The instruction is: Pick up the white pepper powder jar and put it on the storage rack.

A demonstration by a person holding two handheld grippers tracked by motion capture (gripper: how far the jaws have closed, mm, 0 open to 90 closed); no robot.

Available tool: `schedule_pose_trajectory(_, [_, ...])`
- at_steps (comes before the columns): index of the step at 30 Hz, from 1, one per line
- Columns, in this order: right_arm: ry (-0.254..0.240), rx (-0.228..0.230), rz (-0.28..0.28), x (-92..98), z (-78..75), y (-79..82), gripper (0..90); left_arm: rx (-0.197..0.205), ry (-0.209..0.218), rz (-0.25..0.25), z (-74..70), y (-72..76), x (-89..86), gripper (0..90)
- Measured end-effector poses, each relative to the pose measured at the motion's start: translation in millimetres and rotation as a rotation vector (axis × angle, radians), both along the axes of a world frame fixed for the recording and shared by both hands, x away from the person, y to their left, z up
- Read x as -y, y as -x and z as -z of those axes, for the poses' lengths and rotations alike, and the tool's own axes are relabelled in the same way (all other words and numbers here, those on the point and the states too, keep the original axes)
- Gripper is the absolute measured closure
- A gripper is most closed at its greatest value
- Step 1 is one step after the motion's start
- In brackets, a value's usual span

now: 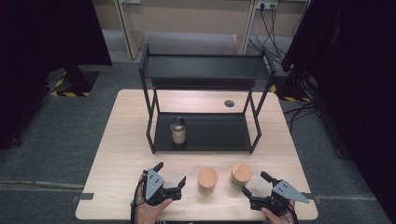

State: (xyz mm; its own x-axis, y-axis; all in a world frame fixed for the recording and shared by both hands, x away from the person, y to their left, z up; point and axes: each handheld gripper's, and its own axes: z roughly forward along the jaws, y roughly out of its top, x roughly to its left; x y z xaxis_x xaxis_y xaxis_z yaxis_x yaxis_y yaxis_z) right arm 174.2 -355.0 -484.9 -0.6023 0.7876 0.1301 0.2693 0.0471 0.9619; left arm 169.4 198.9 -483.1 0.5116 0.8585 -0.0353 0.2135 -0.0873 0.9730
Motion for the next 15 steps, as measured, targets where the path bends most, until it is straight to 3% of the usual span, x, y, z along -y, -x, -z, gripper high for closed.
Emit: schedule_pose_trajectory(15, [0.000,0.001,-0.007,-0.7,0.3,0.1,1.5,-0.027,-0.004,0.009,5.6,-3.7,-0.9,3.2])
